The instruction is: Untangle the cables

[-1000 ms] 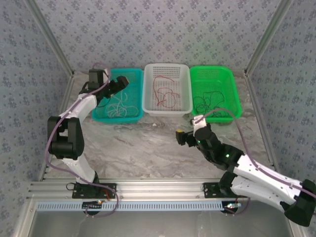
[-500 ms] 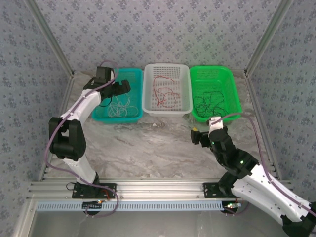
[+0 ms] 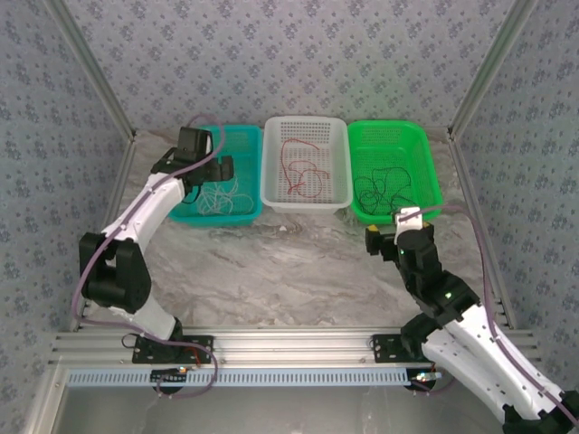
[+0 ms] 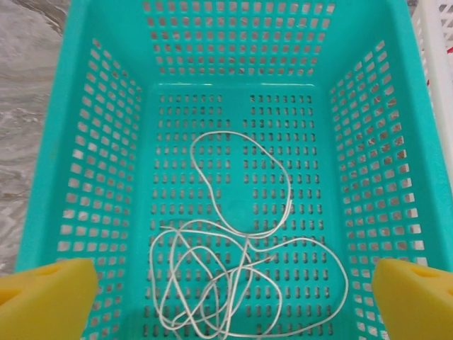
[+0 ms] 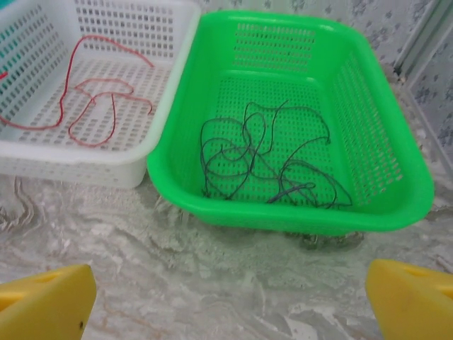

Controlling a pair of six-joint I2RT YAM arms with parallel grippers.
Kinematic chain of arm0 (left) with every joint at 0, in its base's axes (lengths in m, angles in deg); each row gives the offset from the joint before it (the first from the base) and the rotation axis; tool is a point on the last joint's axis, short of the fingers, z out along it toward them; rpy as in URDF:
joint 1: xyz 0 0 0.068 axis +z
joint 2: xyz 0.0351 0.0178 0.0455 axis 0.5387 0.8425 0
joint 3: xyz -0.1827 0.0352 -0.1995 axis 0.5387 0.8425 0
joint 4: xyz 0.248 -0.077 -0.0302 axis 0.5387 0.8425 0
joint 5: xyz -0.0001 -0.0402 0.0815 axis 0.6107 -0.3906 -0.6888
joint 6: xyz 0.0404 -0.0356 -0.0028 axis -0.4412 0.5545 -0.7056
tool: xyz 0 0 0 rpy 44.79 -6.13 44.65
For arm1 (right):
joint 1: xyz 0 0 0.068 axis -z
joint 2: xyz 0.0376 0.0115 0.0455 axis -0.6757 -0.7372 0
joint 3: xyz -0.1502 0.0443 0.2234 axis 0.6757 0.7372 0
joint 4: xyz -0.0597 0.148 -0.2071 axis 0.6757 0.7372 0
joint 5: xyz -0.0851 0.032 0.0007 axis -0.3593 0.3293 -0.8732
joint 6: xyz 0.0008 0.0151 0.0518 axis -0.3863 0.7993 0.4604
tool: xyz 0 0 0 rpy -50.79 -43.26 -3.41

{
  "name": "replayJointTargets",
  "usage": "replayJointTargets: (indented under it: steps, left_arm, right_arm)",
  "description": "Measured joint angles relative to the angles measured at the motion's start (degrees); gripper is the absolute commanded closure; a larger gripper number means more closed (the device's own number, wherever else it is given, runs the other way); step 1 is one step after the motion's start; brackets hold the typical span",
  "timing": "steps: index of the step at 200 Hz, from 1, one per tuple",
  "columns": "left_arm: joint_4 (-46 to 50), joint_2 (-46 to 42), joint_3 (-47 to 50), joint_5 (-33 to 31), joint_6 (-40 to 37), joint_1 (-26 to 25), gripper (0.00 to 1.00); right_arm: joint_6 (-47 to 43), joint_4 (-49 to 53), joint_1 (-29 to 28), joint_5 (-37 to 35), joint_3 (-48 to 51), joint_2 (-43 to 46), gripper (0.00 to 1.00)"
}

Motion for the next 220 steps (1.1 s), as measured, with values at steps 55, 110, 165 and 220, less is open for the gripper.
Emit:
replayJointTargets:
  steps: [55, 110, 165, 220]
  left_arm:
    - [-11.89, -14.51, 20.11, -4.26, -3.13, -1.05, 0.01]
    - [-26.93, -19.06, 35.65, -14.49, -11.43, -7.10, 0.00]
    - [-43.56, -20.61, 46.38, -16.35, -15.43, -2.47, 0.01]
    - [-56.74, -19.96, 52.33, -6.12, -15.23, 6.43, 0.00]
  right_arm:
    - [-7.23, -18.53, 13.14, 2.01, 6.47, -8.28, 0.00]
    - [-8.37, -45.68, 32.46, 12.87, 17.59, -28.74, 0.00]
    - [-8.92, -60.37, 32.89, 18.75, 16.94, -42.45, 0.00]
    - [-9.38, -66.73, 32.87, 21.75, 16.33, -48.76, 0.00]
